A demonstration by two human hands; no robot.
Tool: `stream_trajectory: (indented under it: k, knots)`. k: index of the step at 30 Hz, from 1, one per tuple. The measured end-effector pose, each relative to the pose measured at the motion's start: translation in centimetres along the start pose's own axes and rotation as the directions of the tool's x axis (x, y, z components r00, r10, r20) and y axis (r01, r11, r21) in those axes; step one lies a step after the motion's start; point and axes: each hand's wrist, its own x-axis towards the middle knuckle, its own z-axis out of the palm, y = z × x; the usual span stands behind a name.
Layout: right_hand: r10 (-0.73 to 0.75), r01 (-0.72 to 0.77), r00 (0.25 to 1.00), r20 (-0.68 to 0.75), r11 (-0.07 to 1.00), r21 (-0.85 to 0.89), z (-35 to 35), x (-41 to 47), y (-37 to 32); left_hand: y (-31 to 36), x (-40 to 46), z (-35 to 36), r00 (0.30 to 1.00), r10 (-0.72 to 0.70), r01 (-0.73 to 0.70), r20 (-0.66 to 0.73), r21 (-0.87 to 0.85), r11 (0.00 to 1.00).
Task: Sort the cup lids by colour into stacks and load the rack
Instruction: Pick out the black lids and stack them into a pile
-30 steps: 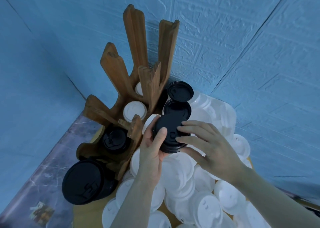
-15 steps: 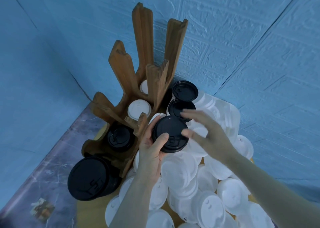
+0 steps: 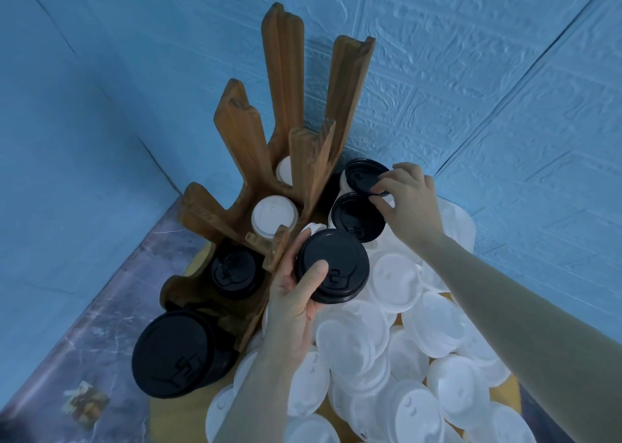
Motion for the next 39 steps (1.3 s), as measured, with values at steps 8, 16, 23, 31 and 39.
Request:
stream_trajectory:
  k: [8, 16, 23, 31, 39]
  knots:
    - [0.493, -0.492, 0.812, 0.313, 0.288, 0.822, -6.4, -4.3, -2.0, -0.1, -0.4, 0.4, 1.000, -0.002, 0.002, 0.001, 0.040, 0.999]
    - [0.271, -0.638, 0.700, 0.661, -0.179, 0.749, -8.1, -8.8, -2.6, -0.8, -1.3, 1.0, 1.000, 0.014, -0.015, 0.018, 0.055, 0.998]
    - [0.291, -0.639, 0.756, 0.587, 0.132, 0.758, -7.9, -10.7, -5.1, -1.2, -2.6, 1.4, 1.000, 0.022, -0.020, -0.013, 0.128, 0.992]
    - [0.279, -0.408, 0.913, 0.298, 0.659, 0.633, -6.4, -8.9, -4.6, -1.3, -2.8, 0.1, 0.997, 0.024, -0.016, -0.074, 0.107, 0.994]
    - [-0.039, 0.031, 0.969, 0.243, 0.999, 0.038, -2.1, -4.1, -1.6, -1.3, -3.1, -0.4, 0.978, 0.034, -0.002, -0.204, 0.158, 0.987]
